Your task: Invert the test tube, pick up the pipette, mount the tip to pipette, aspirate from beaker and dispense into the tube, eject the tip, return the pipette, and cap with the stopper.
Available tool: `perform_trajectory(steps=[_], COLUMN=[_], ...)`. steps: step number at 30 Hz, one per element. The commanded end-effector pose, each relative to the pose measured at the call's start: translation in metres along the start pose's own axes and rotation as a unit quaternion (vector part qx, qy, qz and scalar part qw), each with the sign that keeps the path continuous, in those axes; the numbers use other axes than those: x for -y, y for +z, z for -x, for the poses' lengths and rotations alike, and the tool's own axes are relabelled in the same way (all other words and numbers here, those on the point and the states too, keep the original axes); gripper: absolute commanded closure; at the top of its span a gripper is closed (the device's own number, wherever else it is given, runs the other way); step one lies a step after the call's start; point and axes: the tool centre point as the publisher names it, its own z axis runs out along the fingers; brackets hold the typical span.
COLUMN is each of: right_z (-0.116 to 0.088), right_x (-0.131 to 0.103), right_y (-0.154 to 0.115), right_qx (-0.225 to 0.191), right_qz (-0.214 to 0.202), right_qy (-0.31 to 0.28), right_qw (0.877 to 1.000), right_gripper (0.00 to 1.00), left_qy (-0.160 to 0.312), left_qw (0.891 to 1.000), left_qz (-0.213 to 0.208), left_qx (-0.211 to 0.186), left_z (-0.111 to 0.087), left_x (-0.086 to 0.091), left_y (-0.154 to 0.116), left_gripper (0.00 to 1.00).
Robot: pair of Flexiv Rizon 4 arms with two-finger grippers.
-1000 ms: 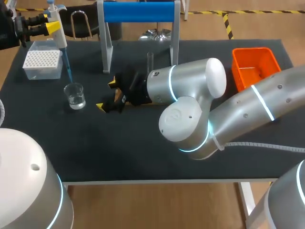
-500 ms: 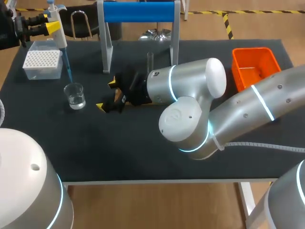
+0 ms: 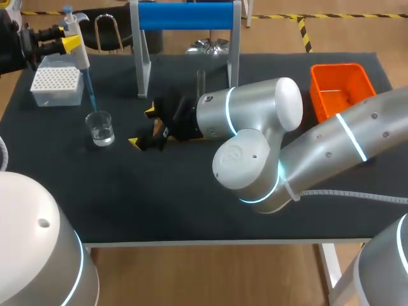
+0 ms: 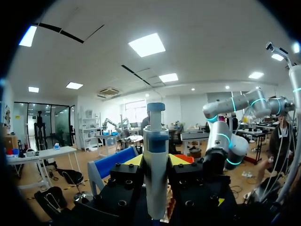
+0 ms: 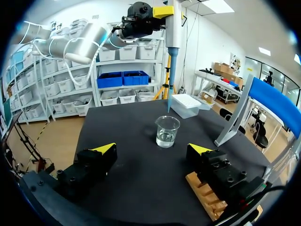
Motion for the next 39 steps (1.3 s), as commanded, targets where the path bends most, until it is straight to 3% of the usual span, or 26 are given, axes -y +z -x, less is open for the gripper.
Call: perform_trajectory(steps=[1,17,39], right_z=[-0.001,-0.001,-0.001], right_x=[0.001,0.001,0.001], right_y=[0.001,0.001,0.001], right_qx=[0.002,0.002,0.002], right_qz=[0.001,0.001,0.001], right_qy=[0.000,0.000,0.000], right_qw=[1.000,1.000,1.000], right_gripper=[0.00,0.00,0.00], left_qy=[0.002,0.012,-0.011], left_qw=[1.000,1.000,1.000], left_qz=[-0.003,-0.005,-0.004], left_qx=[-0.005,-0.001,0.001], left_z=[0.005,0.010,0.016], left_x=[-0.006,-0.024,-0.057], left_y=[0.000,-0.003,-0.006], left_gripper=[1.00,1.00,1.00])
